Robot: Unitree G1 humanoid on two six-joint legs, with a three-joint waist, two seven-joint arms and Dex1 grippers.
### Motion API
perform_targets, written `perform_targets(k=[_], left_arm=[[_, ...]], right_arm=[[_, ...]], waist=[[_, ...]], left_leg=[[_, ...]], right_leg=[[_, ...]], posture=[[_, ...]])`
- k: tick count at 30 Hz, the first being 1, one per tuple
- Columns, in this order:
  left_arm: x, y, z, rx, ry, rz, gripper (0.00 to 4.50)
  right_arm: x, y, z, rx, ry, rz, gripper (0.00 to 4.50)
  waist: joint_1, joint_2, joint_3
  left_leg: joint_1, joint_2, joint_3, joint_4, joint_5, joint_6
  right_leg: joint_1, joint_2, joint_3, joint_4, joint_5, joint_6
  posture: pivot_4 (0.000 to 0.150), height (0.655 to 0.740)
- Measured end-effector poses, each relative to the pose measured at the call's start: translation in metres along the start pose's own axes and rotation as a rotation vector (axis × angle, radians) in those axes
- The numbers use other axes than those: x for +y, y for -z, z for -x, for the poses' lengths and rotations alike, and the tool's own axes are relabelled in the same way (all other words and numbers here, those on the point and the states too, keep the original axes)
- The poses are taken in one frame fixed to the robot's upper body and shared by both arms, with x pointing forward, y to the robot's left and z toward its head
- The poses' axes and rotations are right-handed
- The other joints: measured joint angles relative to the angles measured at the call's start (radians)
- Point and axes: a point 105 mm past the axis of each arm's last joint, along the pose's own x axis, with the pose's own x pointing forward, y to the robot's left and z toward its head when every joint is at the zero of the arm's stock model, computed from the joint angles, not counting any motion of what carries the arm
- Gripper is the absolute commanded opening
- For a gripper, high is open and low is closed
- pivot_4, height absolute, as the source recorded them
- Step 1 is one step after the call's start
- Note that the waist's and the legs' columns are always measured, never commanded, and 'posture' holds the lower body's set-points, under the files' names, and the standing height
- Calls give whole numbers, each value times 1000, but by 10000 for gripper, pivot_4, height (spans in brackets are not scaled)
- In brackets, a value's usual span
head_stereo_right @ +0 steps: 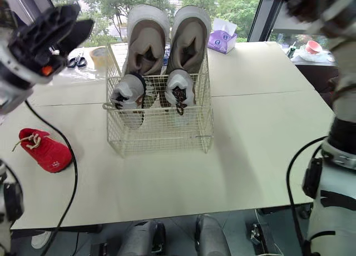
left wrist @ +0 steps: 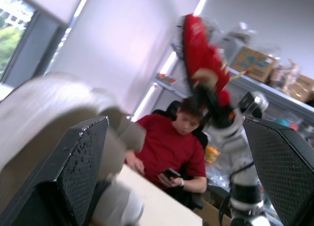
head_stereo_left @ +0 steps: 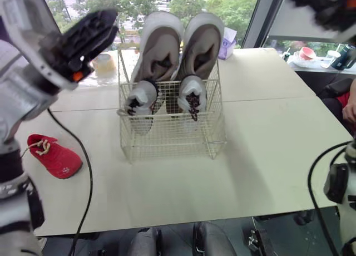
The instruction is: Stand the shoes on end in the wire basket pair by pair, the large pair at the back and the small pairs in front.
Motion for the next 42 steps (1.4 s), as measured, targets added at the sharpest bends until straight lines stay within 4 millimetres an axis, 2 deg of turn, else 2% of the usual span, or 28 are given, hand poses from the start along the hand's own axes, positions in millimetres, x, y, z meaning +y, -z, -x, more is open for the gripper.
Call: perform_targets(k=[1, 3, 10, 13, 16, 19, 25, 26, 29, 32, 35, 39, 42], left_arm=[[-5, -4, -5, 0, 27, -18, 45000], [-7, -9, -10, -2, 54, -29, 45000], [3, -8, -15, 66, 60, -31, 45000], [-2, -13, -24, 53, 113, -14, 45000], [-8, -7, -29, 89, 170, -4, 45000], [-9, 5, -32, 141, 212, 22, 35916], [-6, 6, -37, 158, 218, 48, 5269], [-5, 7, -37, 157, 211, 51, 2858], [-3, 9, -39, 152, 198, 65, 2858], [1, 10, -43, 120, 173, 85, 2804], [1, 9, -45, 35, 168, 113, 2804], [0, -4, -40, -129, 135, 111, 2804], [-4, -9, -44, -273, 142, 131, 2804]], right_arm=[[15, -3, -8, -12, -76, 9, 15354], [28, -8, -14, -27, -154, 34, 15354], [48, -10, -23, -58, -292, 88, 15354], [54, -10, -25, -64, -329, 96, 15354], [61, -7, -28, -60, -357, 101, 15354], [62, -7, -28, -62, -365, 128, 15350], [62, -7, -29, -61, -352, 152, 15350], [62, -6, -29, -58, -349, 157, 15350], [61, -4, -27, -48, -336, 158, 15350], [58, -2, -26, -44, -301, 138, 28760], [47, 2, -18, -36, -210, 22, 44305], [24, 25, 4, -24, 21, -225, 44747], [9, 24, 12, -240, 253, -565, 44747]], waist=[[0, 0, 0], [4, 0, 0], [16, -1, 0], [21, -1, 0], [20, -1, 0], [19, -1, 0], [19, -1, 0], [19, -1, 0], [19, -1, 0], [21, -1, 0], [22, -1, 0], [22, -1, 0], [22, -1, 0]], left_leg=[[0, 0, 0, 0, 0, 0], [0, -1, -1, 0, 1, -1], [0, -1, 0, 0, 3, -5], [0, -1, 0, 0, 3, -5], [0, -1, 0, 0, 3, -5], [0, -1, 0, 0, 3, -6], [0, 0, -1, 0, 3, -6], [0, 0, -1, 0, 3, -6], [0, 0, -1, 0, 3, -6], [0, 0, -2, 0, 4, -6], [0, 0, -3, 1, 4, -6], [1, 0, -2, 1, 4, -7], [2, 0, -3, 1, 5, -8]], right_leg=[[0, -1, 0, 0, 0, 0], [0, -1, -1, 1, 0, 1], [1, -1, -1, 1, 0, 1], [1, -1, -1, 1, 0, 1], [1, -1, -1, 1, 0, 1], [1, -1, -1, 1, 0, 1], [1, -1, -1, 2, 0, 1], [1, -1, -1, 2, 0, 1], [1, -1, -1, 2, 0, 1], [1, -1, -1, 2, 0, 1], [2, -2, -2, 2, 0, 1], [2, -3, -2, 2, 0, 1], [2, -2, -2, 3, 1, 1]], posture=[[1500, 7400], [1500, 7400], [1500, 7400], [1500, 7400], [1500, 7400], [1500, 7400], [1500, 7400], [1500, 7400], [1500, 7400], [1500, 7400], [1500, 7400], [1500, 7400], [1500, 7400]])
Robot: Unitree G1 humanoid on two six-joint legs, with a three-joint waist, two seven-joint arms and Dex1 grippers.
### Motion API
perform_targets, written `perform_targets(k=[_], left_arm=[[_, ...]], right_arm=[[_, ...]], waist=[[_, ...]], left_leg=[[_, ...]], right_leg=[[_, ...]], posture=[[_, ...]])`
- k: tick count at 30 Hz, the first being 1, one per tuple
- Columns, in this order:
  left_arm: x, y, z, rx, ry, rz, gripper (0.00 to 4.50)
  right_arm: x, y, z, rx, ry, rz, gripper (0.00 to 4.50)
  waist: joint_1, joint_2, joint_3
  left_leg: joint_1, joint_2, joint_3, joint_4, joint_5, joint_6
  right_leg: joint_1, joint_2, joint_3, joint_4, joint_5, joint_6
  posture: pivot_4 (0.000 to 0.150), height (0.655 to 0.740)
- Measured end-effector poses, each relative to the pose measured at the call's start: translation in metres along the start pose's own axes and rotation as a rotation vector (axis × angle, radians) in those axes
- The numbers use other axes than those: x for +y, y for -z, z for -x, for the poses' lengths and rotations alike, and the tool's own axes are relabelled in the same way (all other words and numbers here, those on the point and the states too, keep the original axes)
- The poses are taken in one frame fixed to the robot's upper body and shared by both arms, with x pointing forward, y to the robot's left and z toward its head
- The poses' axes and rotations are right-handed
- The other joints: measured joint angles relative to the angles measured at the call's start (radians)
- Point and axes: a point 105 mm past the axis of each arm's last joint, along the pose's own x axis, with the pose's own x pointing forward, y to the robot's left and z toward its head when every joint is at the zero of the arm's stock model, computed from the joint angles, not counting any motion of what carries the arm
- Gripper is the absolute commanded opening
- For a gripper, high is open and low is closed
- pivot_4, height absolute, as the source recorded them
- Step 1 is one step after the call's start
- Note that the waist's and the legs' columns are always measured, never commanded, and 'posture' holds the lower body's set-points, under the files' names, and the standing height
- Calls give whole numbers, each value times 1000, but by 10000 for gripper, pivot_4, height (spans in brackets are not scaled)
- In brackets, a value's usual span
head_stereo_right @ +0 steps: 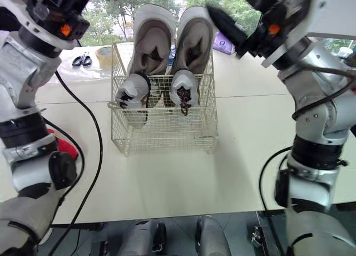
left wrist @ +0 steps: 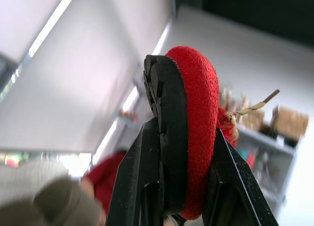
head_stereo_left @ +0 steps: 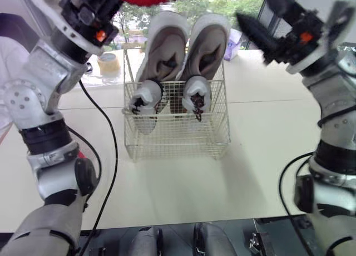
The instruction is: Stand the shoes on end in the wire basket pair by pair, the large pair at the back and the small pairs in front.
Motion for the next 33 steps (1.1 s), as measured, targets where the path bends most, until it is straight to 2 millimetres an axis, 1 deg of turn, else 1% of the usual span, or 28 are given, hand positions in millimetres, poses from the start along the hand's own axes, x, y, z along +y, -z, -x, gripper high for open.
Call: perform_targets(k=[2, 3, 5, 7, 9, 11, 14, 17, 20, 28, 30, 31, 32, 33], left_arm=[[-1, 2, -4, -59, 14, 18, 2804], [-1, 3, -5, -73, 16, 24, 2804], [1, 2, -5, -101, 15, 33, 2804], [3, 0, -5, -139, 15, 40, 2804], [5, 1, -5, -146, 14, 47, 2804], [6, 1, -4, -146, 13, 47, 2804], [8, 3, 0, -140, 10, 46, 2804], [15, 11, 4, -112, -17, 48, 2804], [18, 17, 8, -94, -27, 48, 2804], [18, 31, 8, -43, -32, 19, 2804], [17, 32, 7, -34, -29, 10, 2804], [16, 33, 6, -29, -24, 8, 2804], [15, 33, 6, -30, -18, 5, 2804], [14, 33, 6, -31, -14, 2, 2804]], right_arm=[[9, 6, -1, -116, 45, -238, 44747], [14, 12, -2, -128, 54, -324, 44747], [25, 17, -7, -158, 57, -450, 44747], [41, 13, -17, -239, 41, -600, 44747], [56, 7, -26, -269, 4, -673, 44747], [67, 4, -32, -271, -27, -696, 44747], [72, 5, -35, -267, -39, -706, 44747], [74, 5, -36, -261, -52, -709, 44747], [74, 7, -37, -250, -55, -713, 44747], [71, 12, -40, -234, -52, -706, 44747], [70, 12, -40, -234, -49, -708, 39740], [70, 12, -41, -237, -48, -708, 36467], [69, 12, -42, -237, -45, -708, 31870], [68, 13, -42, -235, -41, -706, 26319]], waist=[[-3, 0, 0], [-4, 1, 0], [-4, 1, 0], [-5, 1, 0], [-5, 1, 0], [-1, 0, 0], [-1, 0, 0], [-3, 0, 0], [-6, 0, 0], [-8, 0, 0], [-8, 0, 0], [-8, 0, 0], [-8, 0, 0], [-8, 0, 0]], left_leg=[[1, 1, 0, 0, 0, 0], [1, 1, 0, 0, 1, -1], [1, 1, 0, 0, 1, -1], [1, 0, 0, 0, 0, 0], [0, 0, -1, 0, -2, 3], [0, 0, -1, 0, -3, 6], [-1, -1, -1, 0, -4, 8], [-1, -1, -1, 0, -4, 8], [-1, 0, -1, 0, -4, 8], [-1, 0, -1, 0, -4, 8], [-1, 0, -1, 0, -4, 8], [-1, 0, -1, 0, -4, 8], [-1, 0, -1, 0, -4, 8], [-1, 0, -1, 0, -4, 8]], right_leg=[[0, 1, 0, 1, 0, 0], [0, 2, 0, 1, 0, 0], [0, 2, 0, 2, 0, 0], [0, 2, 0, 2, 0, 0], [0, 2, 0, 1, 0, 0], [0, 2, 0, 0, 0, 0], [1, 1, 0, -1, 0, 0], [1, 1, 0, -2, 0, 0], [0, 2, 0, -1, 0, 0], [0, 2, 0, -1, 0, 0], [0, 2, 0, -1, 0, 0], [0, 2, 0, -1, 0, 0], [0, 2, 0, -1, 0, 0], [0, 2, 0, -1, 0, 0]], posture=[[1500, 7400], [1500, 7400], [1500, 7400], [1500, 7400], [1500, 7400], [1500, 7400], [1500, 7400], [1500, 7400], [1500, 7400], [1500, 7400], [1500, 7400], [1500, 7400], [1500, 7400], [1500, 7400]])
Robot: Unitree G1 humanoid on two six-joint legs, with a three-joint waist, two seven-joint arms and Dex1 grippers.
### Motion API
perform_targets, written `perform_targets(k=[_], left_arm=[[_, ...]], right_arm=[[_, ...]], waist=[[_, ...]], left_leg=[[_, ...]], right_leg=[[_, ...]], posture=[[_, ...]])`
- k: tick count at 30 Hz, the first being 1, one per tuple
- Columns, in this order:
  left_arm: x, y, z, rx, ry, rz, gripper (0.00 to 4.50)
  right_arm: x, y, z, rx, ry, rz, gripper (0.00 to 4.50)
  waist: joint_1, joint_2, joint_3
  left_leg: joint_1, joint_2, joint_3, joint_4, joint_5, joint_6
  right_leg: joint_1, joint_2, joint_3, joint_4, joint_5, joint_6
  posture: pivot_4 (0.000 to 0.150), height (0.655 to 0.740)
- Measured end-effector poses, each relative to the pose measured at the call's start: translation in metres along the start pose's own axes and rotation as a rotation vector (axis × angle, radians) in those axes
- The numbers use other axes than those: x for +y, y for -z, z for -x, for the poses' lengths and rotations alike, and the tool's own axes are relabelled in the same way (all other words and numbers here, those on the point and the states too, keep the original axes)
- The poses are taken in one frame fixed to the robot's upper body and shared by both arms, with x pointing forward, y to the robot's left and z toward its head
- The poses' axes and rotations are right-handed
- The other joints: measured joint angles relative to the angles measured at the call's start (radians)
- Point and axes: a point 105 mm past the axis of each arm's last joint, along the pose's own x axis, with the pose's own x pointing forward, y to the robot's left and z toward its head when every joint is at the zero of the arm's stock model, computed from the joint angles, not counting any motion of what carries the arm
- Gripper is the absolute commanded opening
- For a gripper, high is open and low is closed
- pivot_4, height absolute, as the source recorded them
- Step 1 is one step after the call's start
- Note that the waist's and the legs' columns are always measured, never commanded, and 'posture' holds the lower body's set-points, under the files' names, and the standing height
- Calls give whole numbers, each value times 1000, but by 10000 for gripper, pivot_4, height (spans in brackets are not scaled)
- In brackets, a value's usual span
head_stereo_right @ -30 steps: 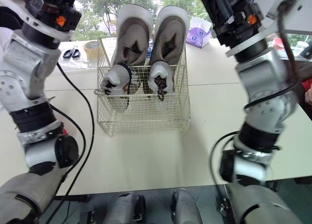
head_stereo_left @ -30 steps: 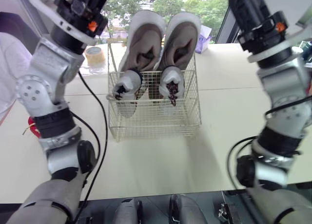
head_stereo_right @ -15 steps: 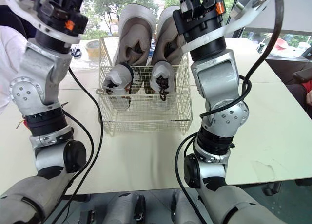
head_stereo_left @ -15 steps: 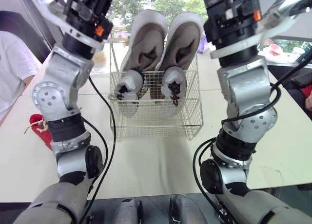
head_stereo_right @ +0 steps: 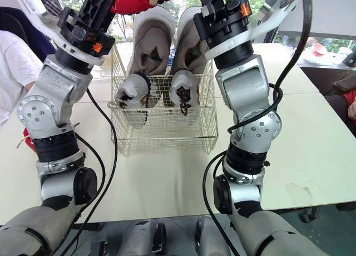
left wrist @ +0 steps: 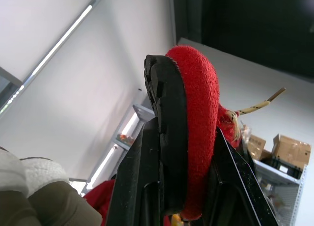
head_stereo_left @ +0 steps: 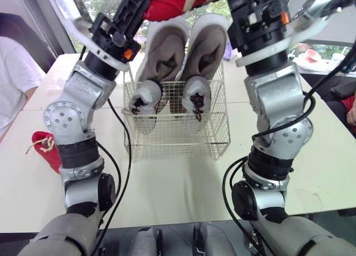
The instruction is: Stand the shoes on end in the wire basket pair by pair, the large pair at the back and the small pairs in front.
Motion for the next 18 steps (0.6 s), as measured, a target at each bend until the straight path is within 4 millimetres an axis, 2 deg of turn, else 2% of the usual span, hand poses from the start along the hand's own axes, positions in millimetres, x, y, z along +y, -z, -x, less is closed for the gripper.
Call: perform_targets(k=[3, 4, 5, 7, 11, 12, 14, 18], left_arm=[[-2, 0, -1, 1, 7, -13, 2804], [-3, 0, -1, 2, 8, -16, 7829], [-3, 0, 0, 7, 9, -17, 13044], [-3, 2, 2, 24, 3, -30, 20766], [1, 8, 8, 66, -32, -43, 40981], [2, 9, 10, 86, -45, -57, 44584], [1, 14, 19, 163, -78, -107, 44584], [6, 37, 52, 361, -178, -123, 44584]], right_arm=[[-3, 0, -1, 2, 16, 8, 14224], [-4, 1, -1, 4, 21, 8, 11266], [-4, 1, -1, 5, 24, 8, 11134], [-4, 1, -2, 5, 21, 9, 11134], [2, 1, -6, 7, 2, 15, 11134], [2, 1, -7, 7, -1, 21, 11134], [4, -2, -11, 12, -6, 40, 11134], [20, -23, -23, 3, -88, 120, 11134]], waist=[[0, 0, 0], [0, 0, 0], [0, 0, 0], [0, 0, 0], [-1, 0, 0], [-1, 0, 0], [-6, 0, 0], [-18, 0, 0]], left_leg=[[0, 0, 0, 0, 0, 0], [0, 0, 0, 0, 0, 0], [0, 0, 0, 0, 0, 0], [0, 0, 0, 0, 0, 0], [0, 0, 0, 0, 0, 0], [0, 0, 0, 0, 0, 0], [0, 0, 0, -1, 0, 0], [-1, 1, 0, -1, 0, 0]], right_leg=[[0, 0, 0, 0, 0, 0], [0, 0, 0, 0, 0, 0], [0, 0, 0, 0, 0, 0], [0, 0, 0, 0, 0, 0], [0, 0, 0, 0, 0, 0], [0, 0, 0, 0, 0, 0], [0, 0, 0, 0, 0, 0], [-1, 0, 0, 0, 0, 0]], posture=[[1500, 7400], [1500, 7400], [1500, 7400], [1500, 7400], [1500, 7400], [1500, 7400], [1500, 7400], [1500, 7400]])
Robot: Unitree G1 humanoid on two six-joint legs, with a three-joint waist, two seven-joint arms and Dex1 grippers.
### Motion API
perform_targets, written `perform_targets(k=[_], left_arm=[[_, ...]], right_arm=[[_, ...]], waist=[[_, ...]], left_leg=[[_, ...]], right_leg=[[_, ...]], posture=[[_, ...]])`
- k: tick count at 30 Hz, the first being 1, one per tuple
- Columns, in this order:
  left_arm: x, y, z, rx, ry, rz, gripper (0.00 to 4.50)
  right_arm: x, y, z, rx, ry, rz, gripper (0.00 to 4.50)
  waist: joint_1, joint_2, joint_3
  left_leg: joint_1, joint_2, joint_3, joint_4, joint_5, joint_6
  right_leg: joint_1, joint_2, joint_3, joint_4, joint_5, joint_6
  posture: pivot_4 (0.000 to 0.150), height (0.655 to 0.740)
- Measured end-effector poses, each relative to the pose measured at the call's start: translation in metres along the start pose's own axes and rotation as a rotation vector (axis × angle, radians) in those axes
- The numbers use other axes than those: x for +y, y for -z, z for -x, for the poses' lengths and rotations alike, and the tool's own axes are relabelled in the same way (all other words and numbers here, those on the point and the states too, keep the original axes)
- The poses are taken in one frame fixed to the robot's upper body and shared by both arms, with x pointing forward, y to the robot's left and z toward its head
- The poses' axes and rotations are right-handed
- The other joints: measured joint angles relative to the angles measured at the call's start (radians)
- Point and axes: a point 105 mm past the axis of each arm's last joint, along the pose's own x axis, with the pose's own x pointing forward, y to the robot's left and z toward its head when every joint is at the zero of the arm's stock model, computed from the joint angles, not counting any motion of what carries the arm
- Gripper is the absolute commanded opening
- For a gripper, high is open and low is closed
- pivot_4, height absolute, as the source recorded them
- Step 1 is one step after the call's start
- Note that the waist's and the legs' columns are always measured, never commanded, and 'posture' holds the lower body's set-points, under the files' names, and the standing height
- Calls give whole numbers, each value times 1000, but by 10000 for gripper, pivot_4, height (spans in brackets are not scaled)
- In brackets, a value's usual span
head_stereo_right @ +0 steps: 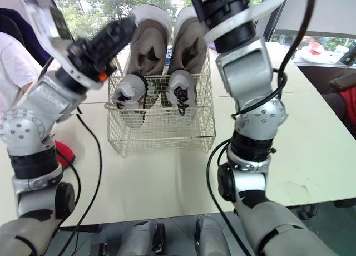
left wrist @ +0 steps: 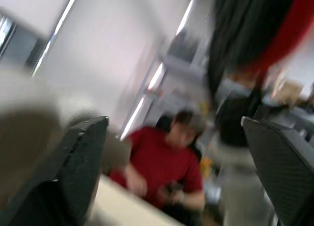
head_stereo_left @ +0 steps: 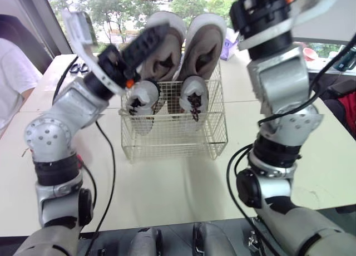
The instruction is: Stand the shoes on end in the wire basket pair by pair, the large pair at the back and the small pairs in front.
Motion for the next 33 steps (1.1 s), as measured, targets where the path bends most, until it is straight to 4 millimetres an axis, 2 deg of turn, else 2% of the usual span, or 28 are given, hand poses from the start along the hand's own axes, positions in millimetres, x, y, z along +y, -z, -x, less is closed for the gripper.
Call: perform_targets(k=[2, 3, 6, 8, 12, 17, 22, 28, 33], left_arm=[[-3, 8, 13, 89, -36, -23, 44584], [-7, 11, 20, 135, -56, -46, 44584], [-11, 4, 40, 193, -151, -112, 44584], [-11, -3, 49, 181, -202, -135, 44584], [-6, 4, 62, 170, -346, -203, 44584], [-9, 27, 68, 147, -420, -216, 44584], [-15, 52, 74, 150, -456, -166, 44584], [-16, 56, 78, 133, -468, -139, 44584], [-17, 55, 77, 173, -432, -148, 44584]], right_arm=[[2, -24, 0, 10, -37, 101, 11134], [4, -33, 3, 68, -72, 180, 11134], [7, -50, 19, 303, -150, 393, 11134], [3, -52, 32, 455, -183, 460, 11134], [-11, -36, 62, 771, -227, 508, 11134], [-21, -8, 90, 973, -287, 441, 11134], [-33, 1, 107, 1047, -294, 474, 11134], [-47, 22, 128, 1137, -338, 565, 11134], [-56, 33, 147, 1172, -348, 546, 11134]], waist=[[2, 0, 0], [5, 0, 0], [6, 0, 0], [5, 0, 0], [-1, 0, 0], [5, 0, 0], [21, 0, 0], [28, 0, 0], [27, -1, 0]], left_leg=[[0, 0, 0, 0, 0, 0], [-1, 0, 0, 0, 0, 1], [-1, -1, 0, 0, -2, 3], [0, -1, 1, 0, -2, 4], [1, 1, 2, -1, -2, 3], [1, 1, 1, 0, -2, 2], [0, 0, 2, 0, -2, 2], [1, 0, 1, 1, -1, 1], [1, 0, 1, 1, -1, 1]], right_leg=[[0, 0, 0, -1, 0, 0], [0, -1, -1, -1, 0, 0], [0, -2, 0, -3, -1, 0], [1, -2, 0, -3, -1, 0], [1, -1, 0, -3, -2, -2], [1, -1, 1, -2, -1, -1], [1, -1, 1, -3, -2, -2], [1, -1, 1, -3, -2, -4], [1, 0, 1, -3, -2, -3]], posture=[[1500, 7400], [1500, 7400], [1500, 7400], [1500, 7400], [1500, 7400], [1500, 7400], [1500, 7400], [1500, 7400], [1500, 7400]])
